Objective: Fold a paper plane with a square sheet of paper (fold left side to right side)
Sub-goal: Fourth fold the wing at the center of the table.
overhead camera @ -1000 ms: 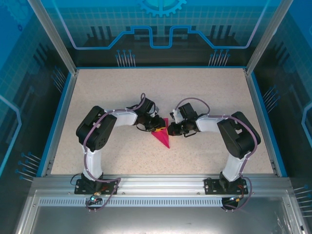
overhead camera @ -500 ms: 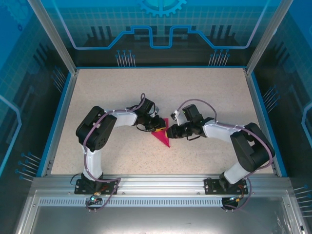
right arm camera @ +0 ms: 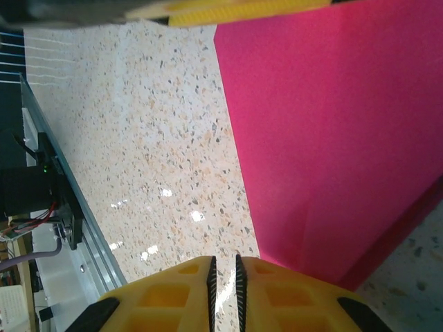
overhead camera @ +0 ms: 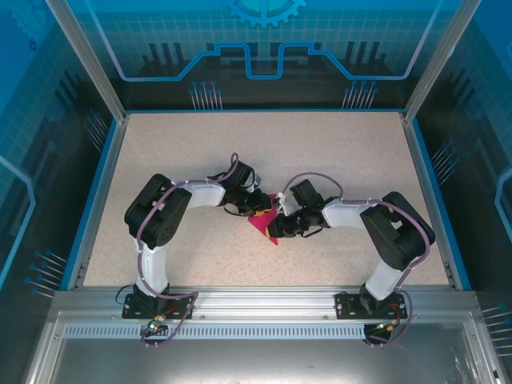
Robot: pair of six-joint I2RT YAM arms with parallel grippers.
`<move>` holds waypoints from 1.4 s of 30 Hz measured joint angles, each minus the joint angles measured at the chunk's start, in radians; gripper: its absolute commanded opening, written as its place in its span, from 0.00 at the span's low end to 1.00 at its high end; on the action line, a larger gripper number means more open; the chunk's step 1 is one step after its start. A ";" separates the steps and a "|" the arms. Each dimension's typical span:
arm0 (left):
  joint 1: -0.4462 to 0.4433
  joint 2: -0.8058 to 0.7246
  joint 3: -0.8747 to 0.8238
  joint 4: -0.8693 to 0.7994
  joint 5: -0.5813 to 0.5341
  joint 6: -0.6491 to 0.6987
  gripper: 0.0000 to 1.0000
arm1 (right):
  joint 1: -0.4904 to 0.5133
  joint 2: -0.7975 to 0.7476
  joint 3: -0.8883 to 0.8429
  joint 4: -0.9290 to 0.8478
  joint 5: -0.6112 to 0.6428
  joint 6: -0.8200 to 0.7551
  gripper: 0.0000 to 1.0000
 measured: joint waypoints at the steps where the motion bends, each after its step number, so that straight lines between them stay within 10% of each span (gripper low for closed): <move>1: 0.000 0.000 0.000 0.000 0.000 0.000 0.25 | 0.002 0.002 0.000 -0.002 0.004 0.000 0.17; 42: -0.002 0.000 0.000 0.000 0.000 0.000 0.25 | 0.039 0.010 -0.009 -0.069 0.090 -0.050 0.07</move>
